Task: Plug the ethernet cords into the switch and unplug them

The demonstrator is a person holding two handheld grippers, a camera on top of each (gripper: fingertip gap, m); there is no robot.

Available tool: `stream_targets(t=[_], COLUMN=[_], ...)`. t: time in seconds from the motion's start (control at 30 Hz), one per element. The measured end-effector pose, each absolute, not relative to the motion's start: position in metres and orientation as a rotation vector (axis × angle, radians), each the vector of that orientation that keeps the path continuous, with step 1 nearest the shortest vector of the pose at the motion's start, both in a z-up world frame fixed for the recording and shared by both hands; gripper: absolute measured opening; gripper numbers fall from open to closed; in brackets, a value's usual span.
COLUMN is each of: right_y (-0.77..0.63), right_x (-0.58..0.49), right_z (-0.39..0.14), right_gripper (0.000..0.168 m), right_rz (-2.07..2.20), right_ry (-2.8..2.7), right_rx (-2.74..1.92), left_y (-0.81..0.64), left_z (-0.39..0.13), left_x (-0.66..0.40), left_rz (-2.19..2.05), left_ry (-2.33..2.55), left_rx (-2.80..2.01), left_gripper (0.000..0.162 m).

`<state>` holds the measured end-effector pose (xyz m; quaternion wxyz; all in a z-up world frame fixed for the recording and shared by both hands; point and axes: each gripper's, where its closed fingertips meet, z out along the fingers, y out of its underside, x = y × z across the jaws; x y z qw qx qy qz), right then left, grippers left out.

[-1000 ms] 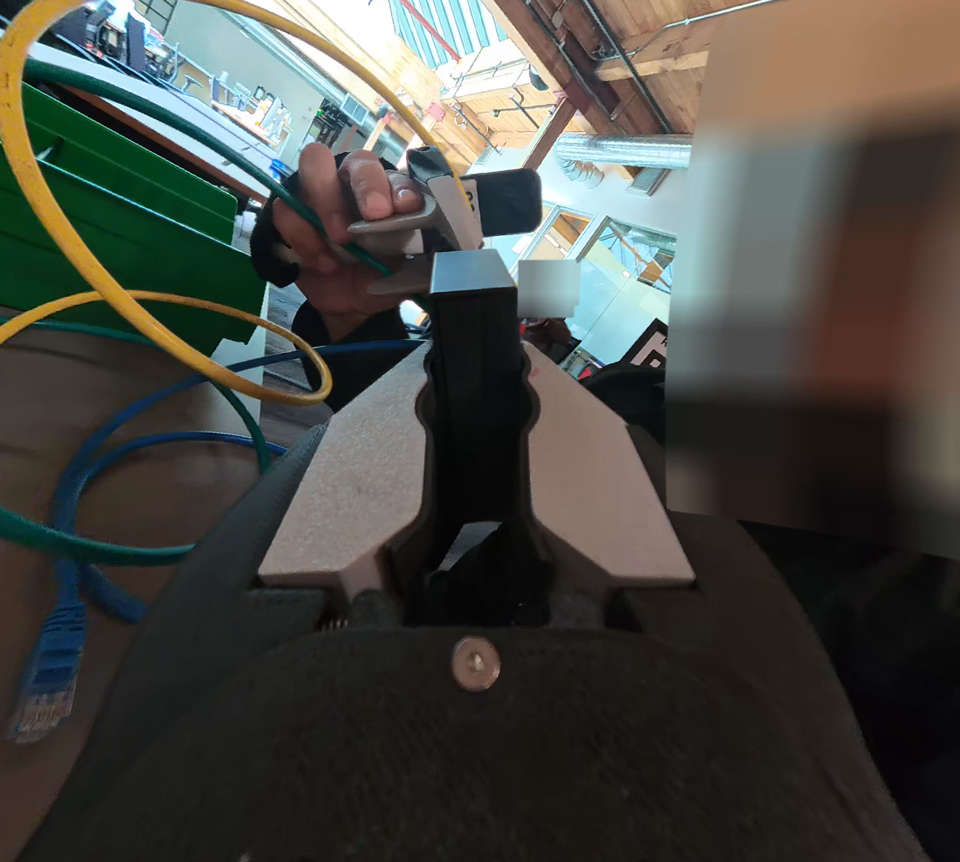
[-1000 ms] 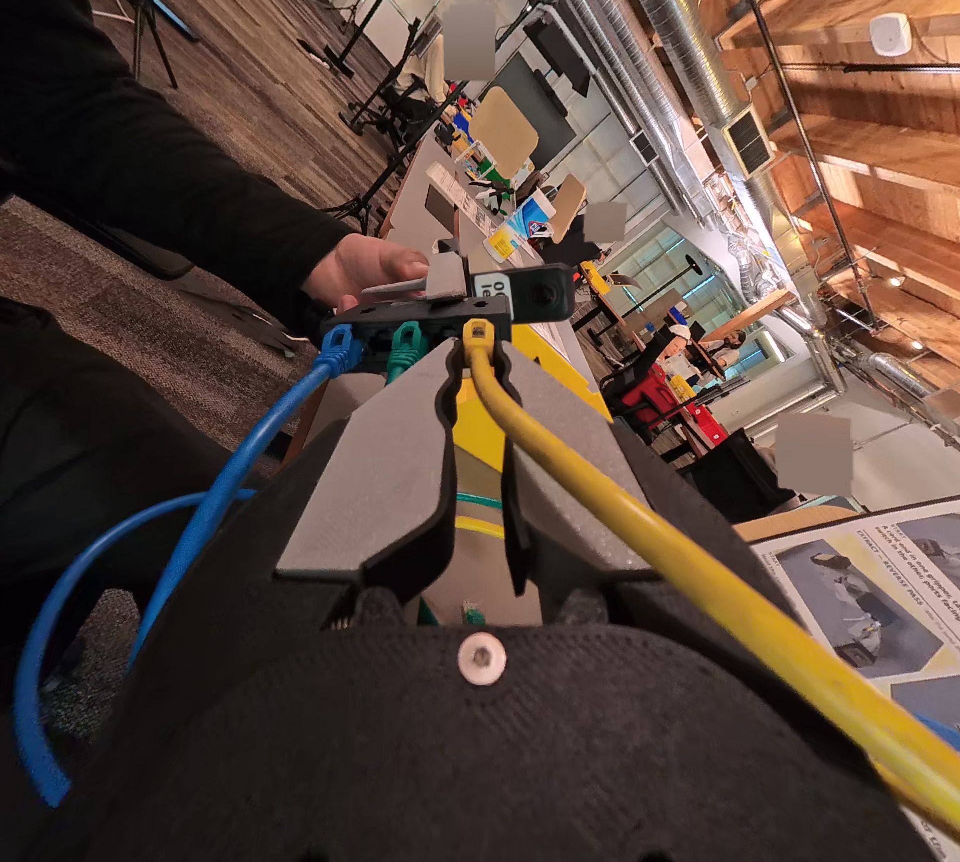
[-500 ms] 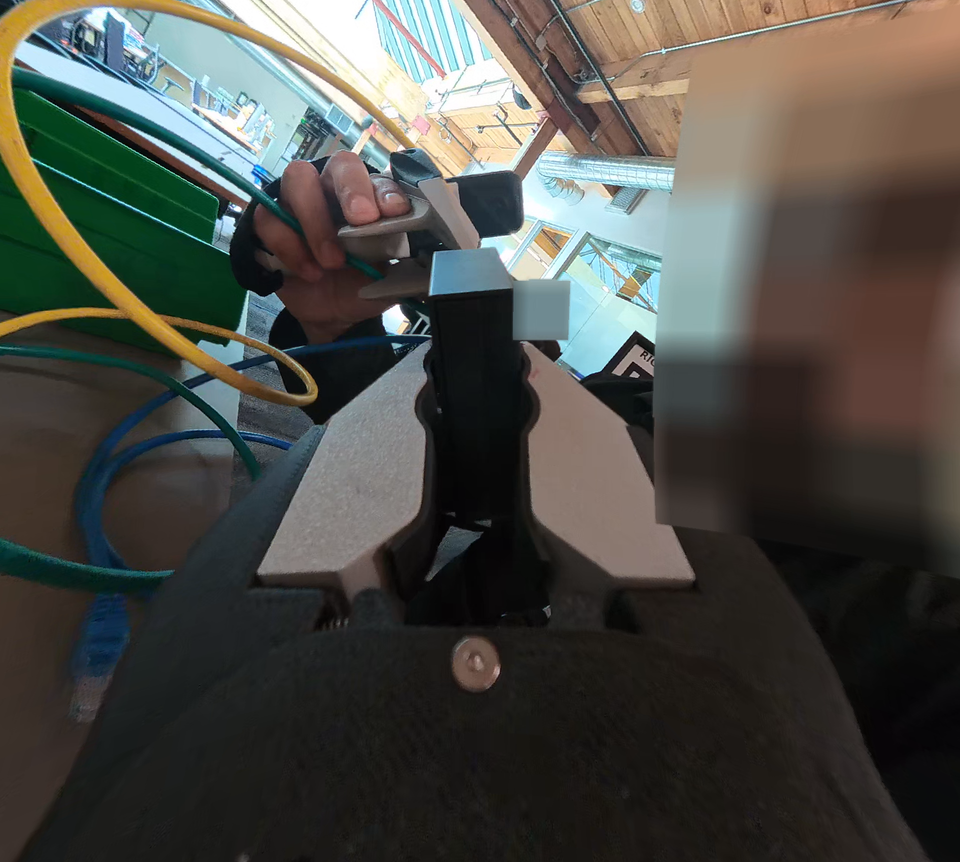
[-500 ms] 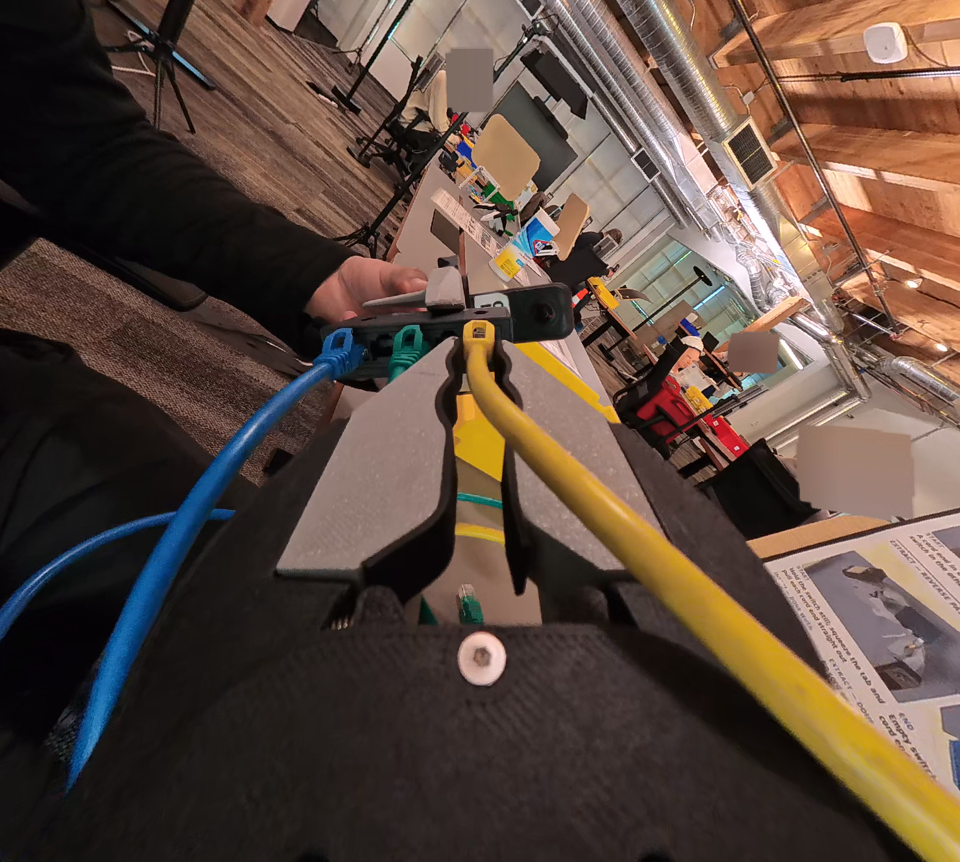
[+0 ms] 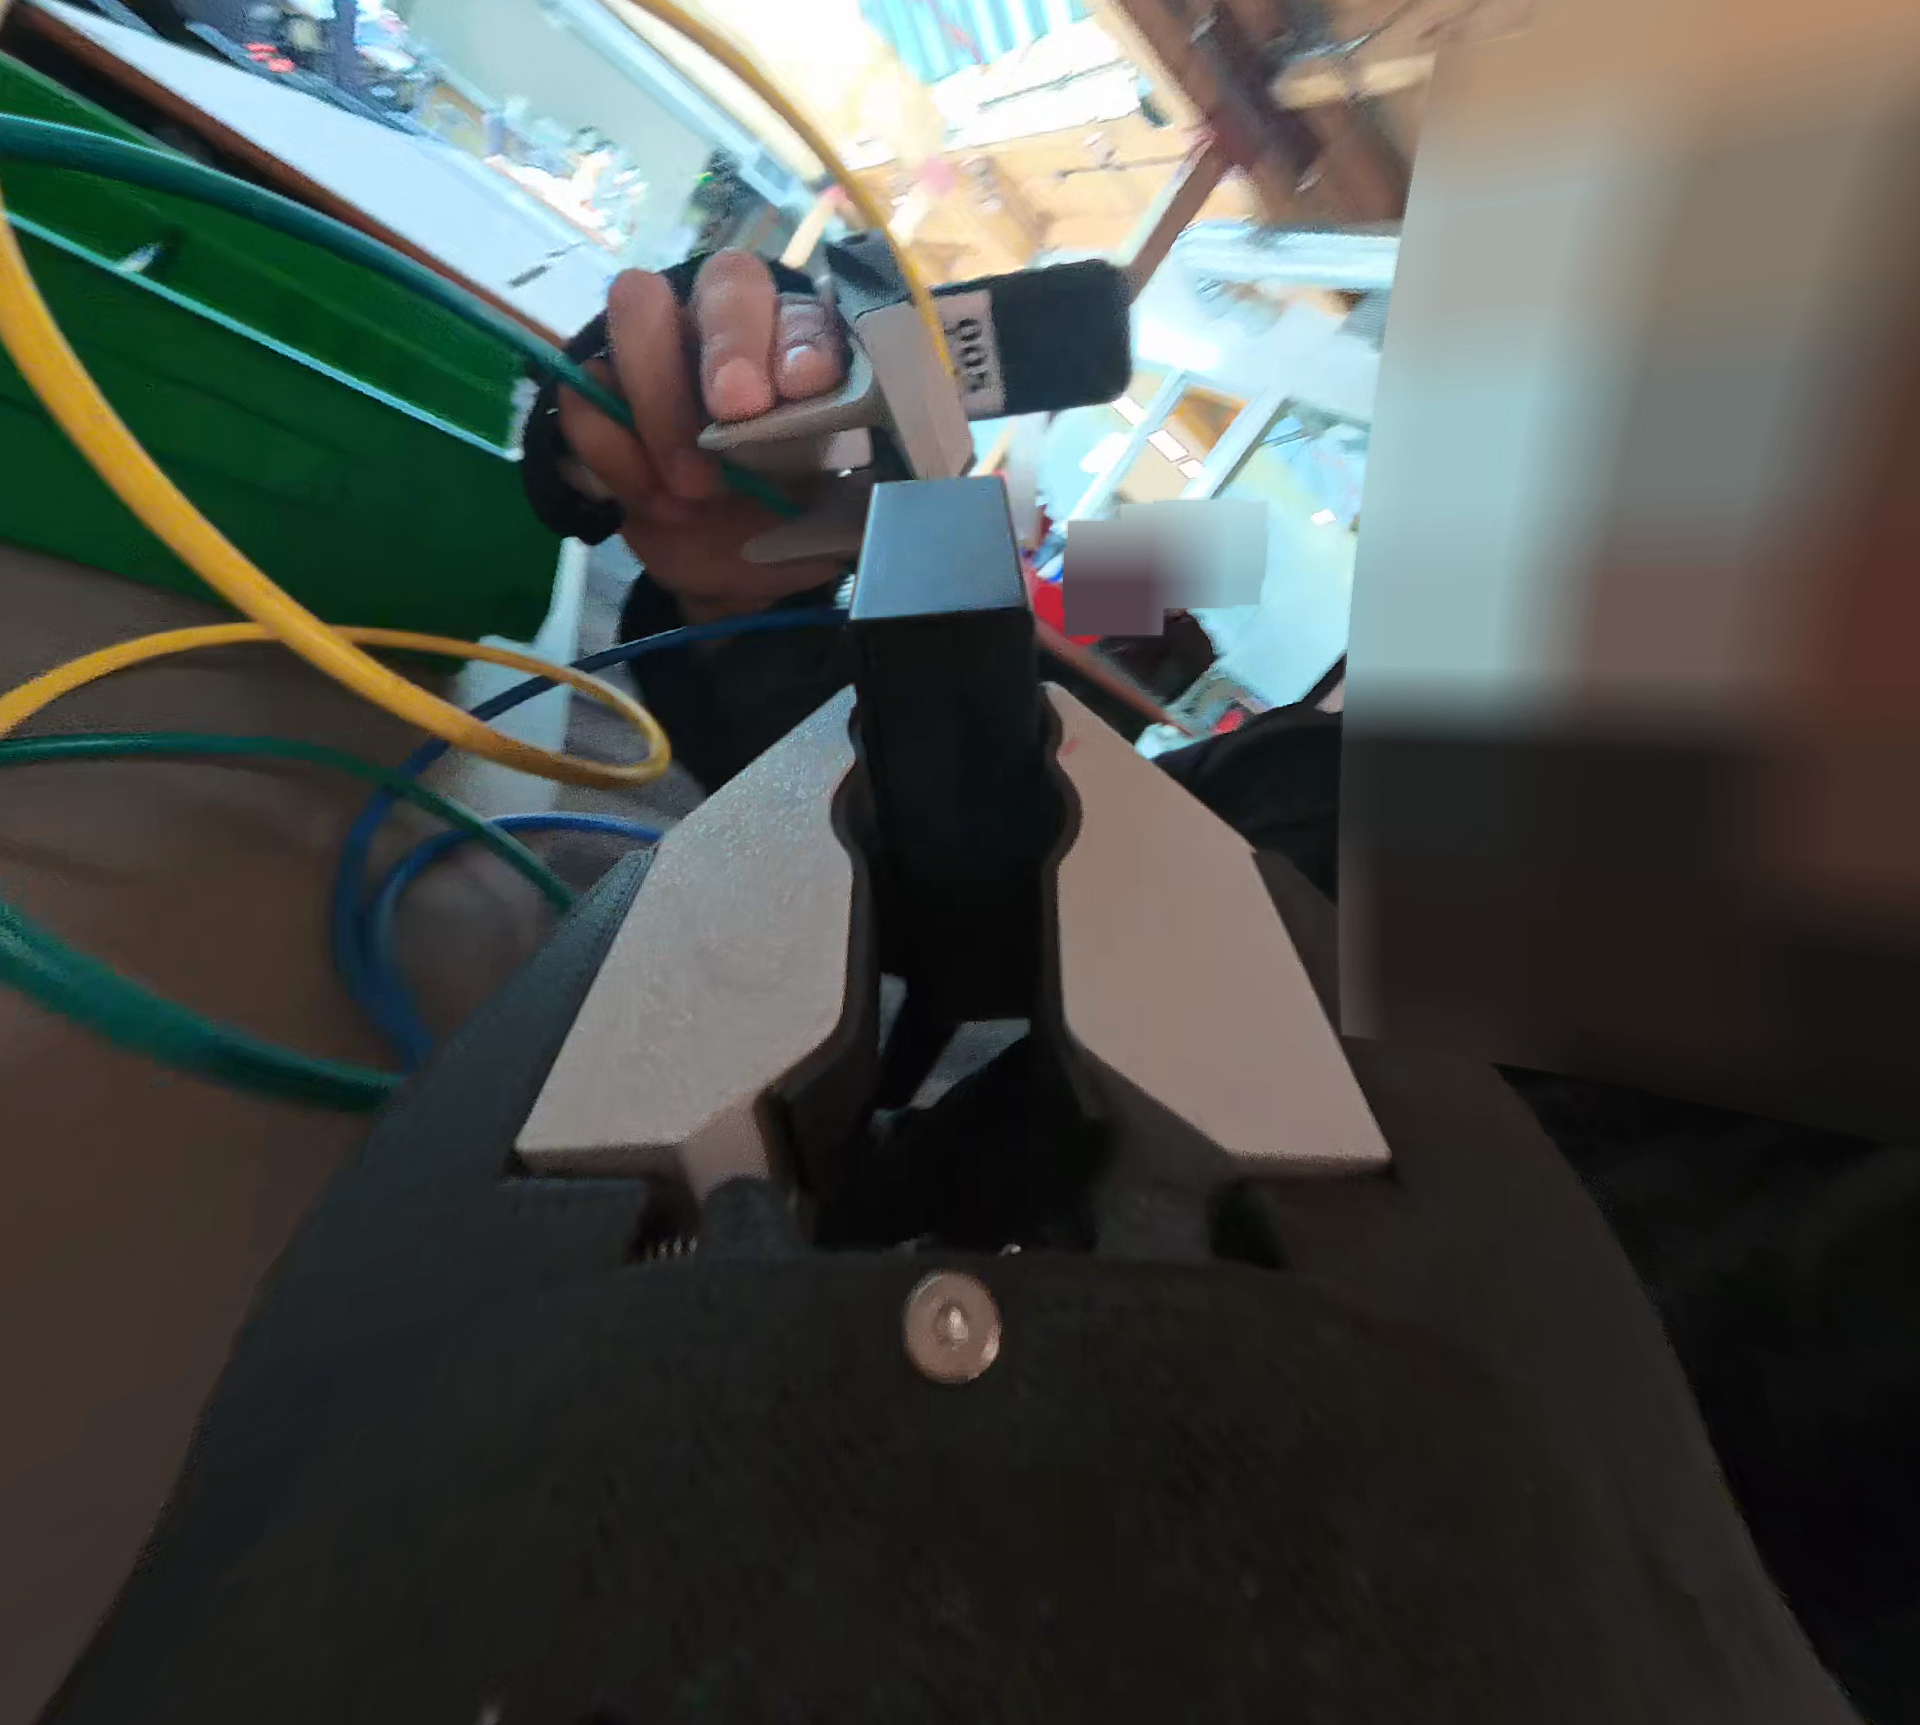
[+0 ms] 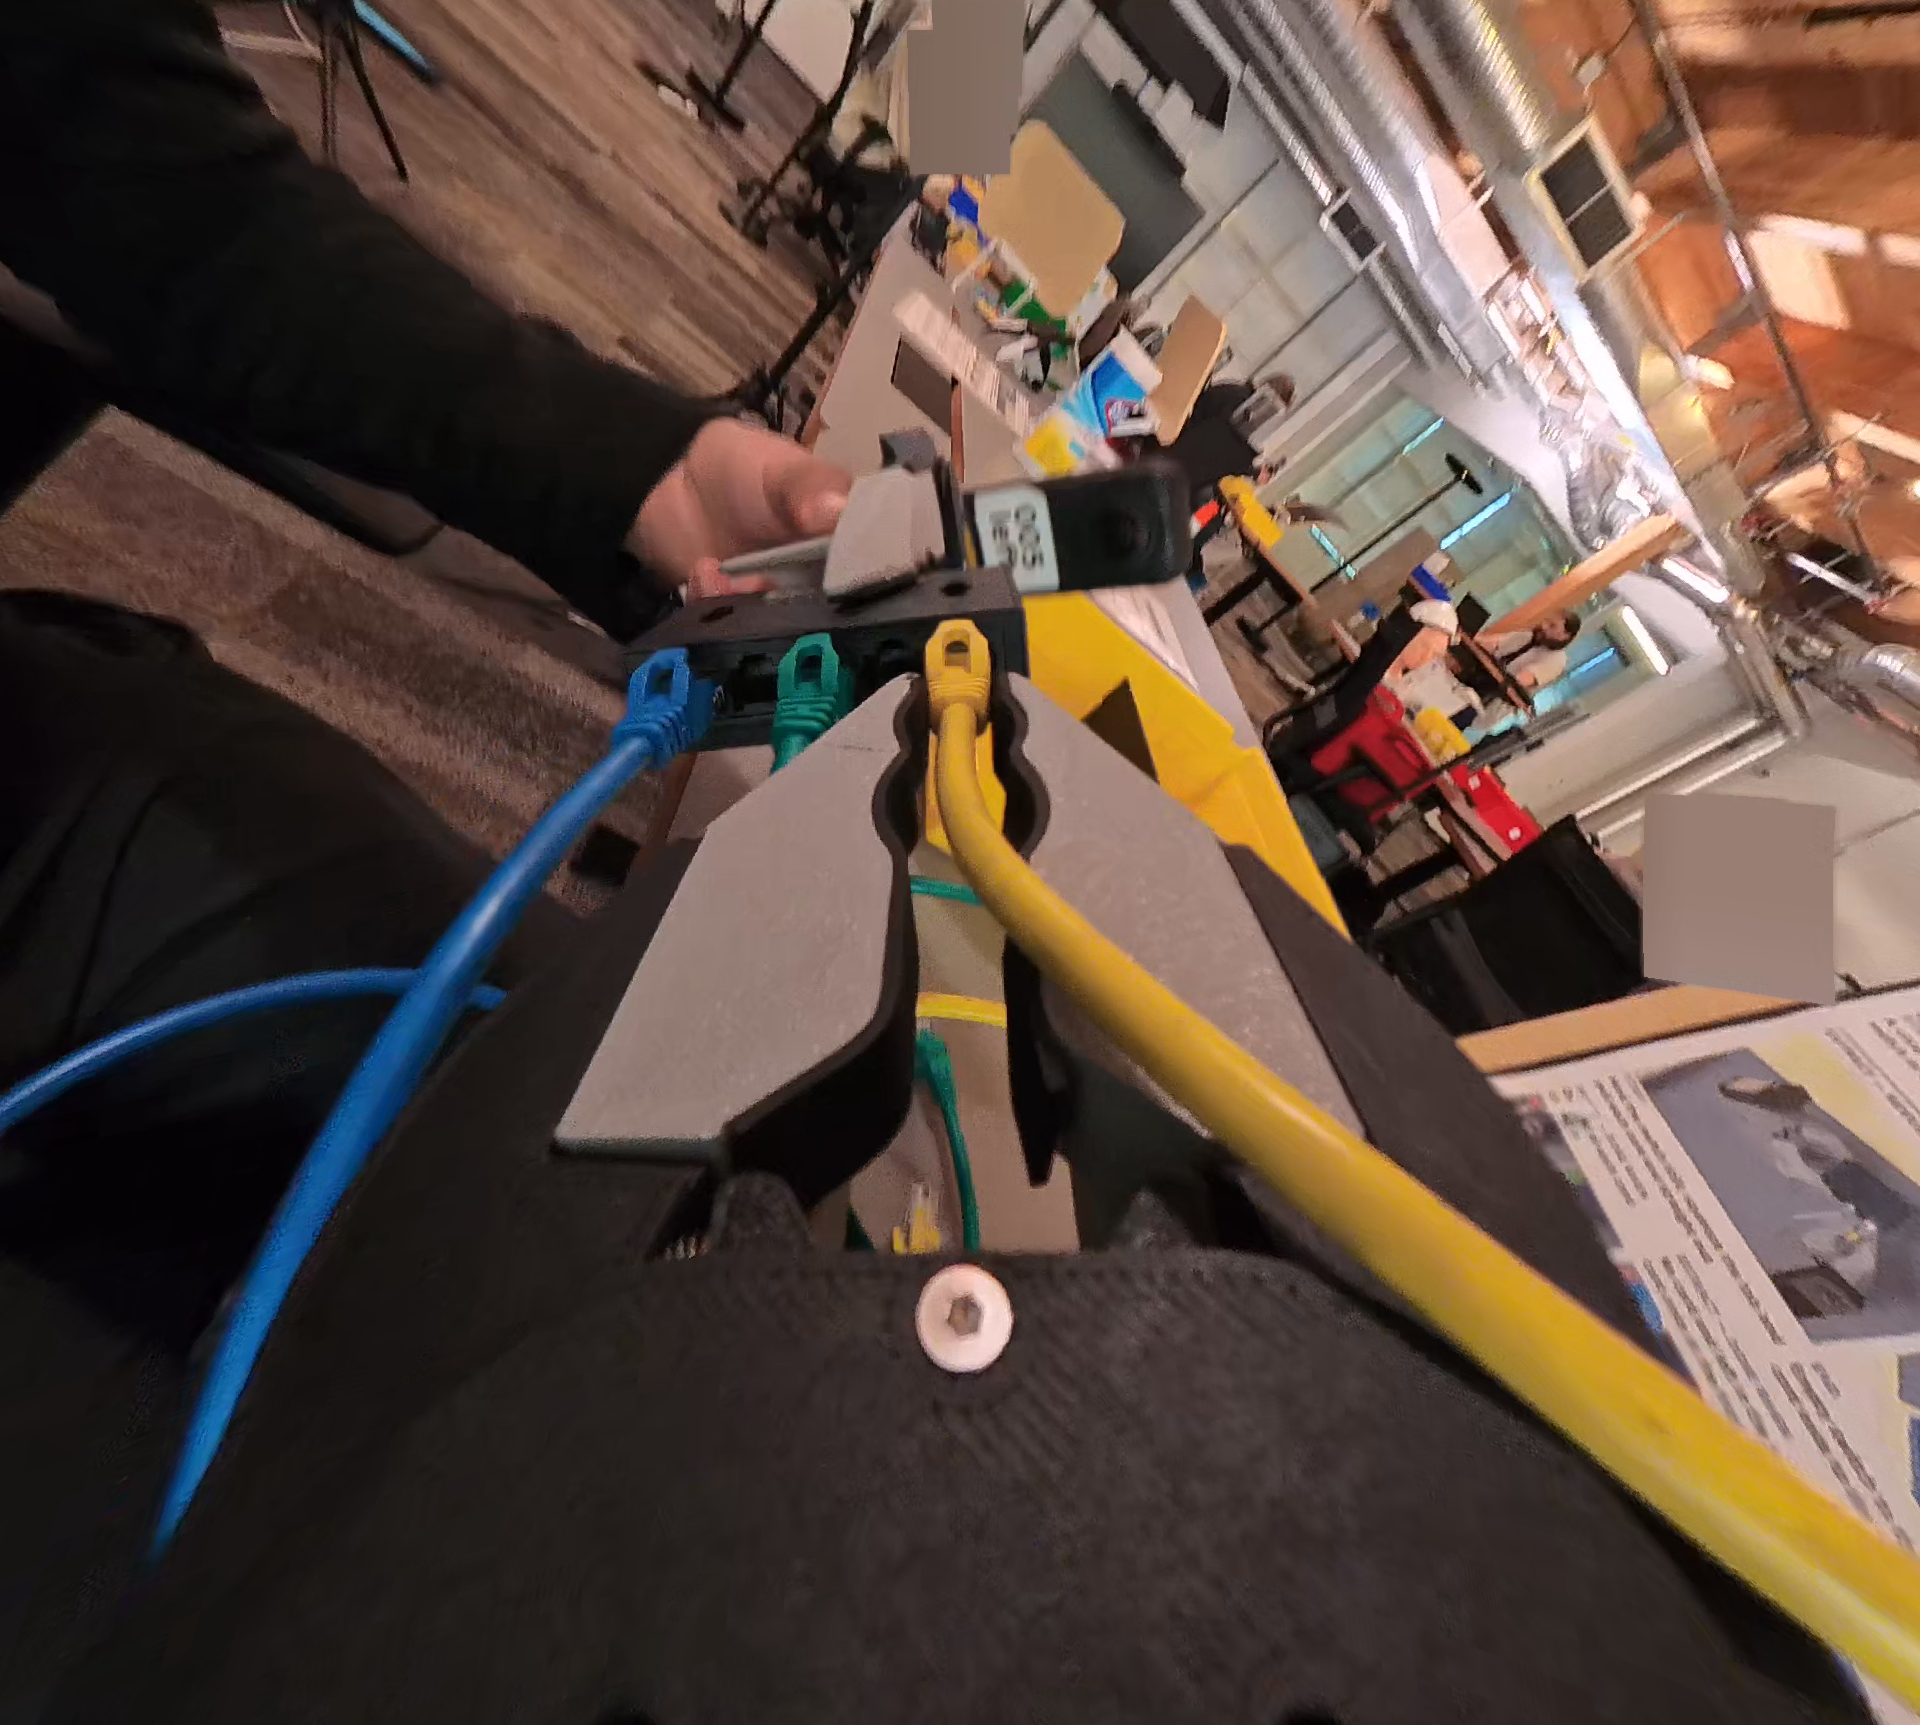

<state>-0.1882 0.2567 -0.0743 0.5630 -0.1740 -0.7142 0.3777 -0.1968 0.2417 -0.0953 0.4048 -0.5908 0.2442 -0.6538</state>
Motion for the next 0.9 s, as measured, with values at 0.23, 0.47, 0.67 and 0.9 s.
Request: stream_targets(t=[0.23, 0.47, 0.67, 0.9], right_y=[0.268, 0.272, 0.274, 0.275], right_x=[-0.190, -0.189, -0.179, -0.167], right_z=[-0.092, -0.079, -0.083, -0.075], right_gripper=[0.010, 0.010, 0.007, 0.012], right_rz=[0.867, 1.074, 1.058, 1.059], right_ry=[-1.739, -1.653, -1.684, -1.659], right_rx=[-0.462, -0.532, -0.534, -0.506], left_y=[0.250, 0.256, 0.256, 0.254], left_z=[-0.114, -0.097, -0.098, -0.097], left_x=[-0.195, -0.197, -0.198, -0.195], left_rz=[-1.572, -1.629, -1.685, -1.679], left_ry=[0.611, 0.564, 0.542, 0.549], left_rx=[-1.577, -1.469, -1.451, -1.447], left_gripper=[0.026, 0.026, 0.026, 0.026])
